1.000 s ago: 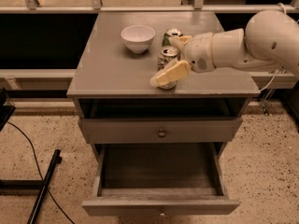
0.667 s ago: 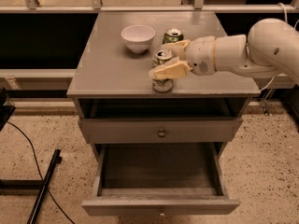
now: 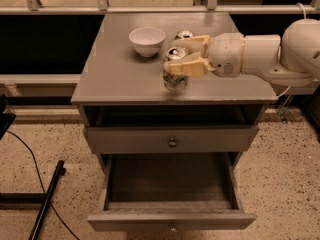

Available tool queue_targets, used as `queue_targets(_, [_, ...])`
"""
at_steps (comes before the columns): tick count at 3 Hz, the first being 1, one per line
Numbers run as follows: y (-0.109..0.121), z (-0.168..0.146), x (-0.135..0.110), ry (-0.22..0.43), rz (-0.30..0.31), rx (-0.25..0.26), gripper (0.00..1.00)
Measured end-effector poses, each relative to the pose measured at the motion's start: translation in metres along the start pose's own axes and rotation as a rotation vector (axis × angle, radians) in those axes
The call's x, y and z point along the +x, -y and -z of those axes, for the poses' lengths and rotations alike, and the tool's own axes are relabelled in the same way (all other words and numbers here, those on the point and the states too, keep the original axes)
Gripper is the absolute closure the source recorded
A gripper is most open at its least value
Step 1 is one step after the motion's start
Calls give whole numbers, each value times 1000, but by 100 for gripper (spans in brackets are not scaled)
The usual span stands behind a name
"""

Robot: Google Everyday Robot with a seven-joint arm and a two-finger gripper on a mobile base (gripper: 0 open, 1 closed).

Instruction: Place 7up can into middle drawer

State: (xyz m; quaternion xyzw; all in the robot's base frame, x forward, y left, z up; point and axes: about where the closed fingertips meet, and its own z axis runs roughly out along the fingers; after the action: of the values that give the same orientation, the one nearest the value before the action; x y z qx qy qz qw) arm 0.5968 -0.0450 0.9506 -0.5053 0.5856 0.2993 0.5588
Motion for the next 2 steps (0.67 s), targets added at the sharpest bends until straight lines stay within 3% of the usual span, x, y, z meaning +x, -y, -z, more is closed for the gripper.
queue_targets(1, [-22,13,-21,50,53,-36,97])
queue_targets(2, [-65,14,-5,74,59,-122,100])
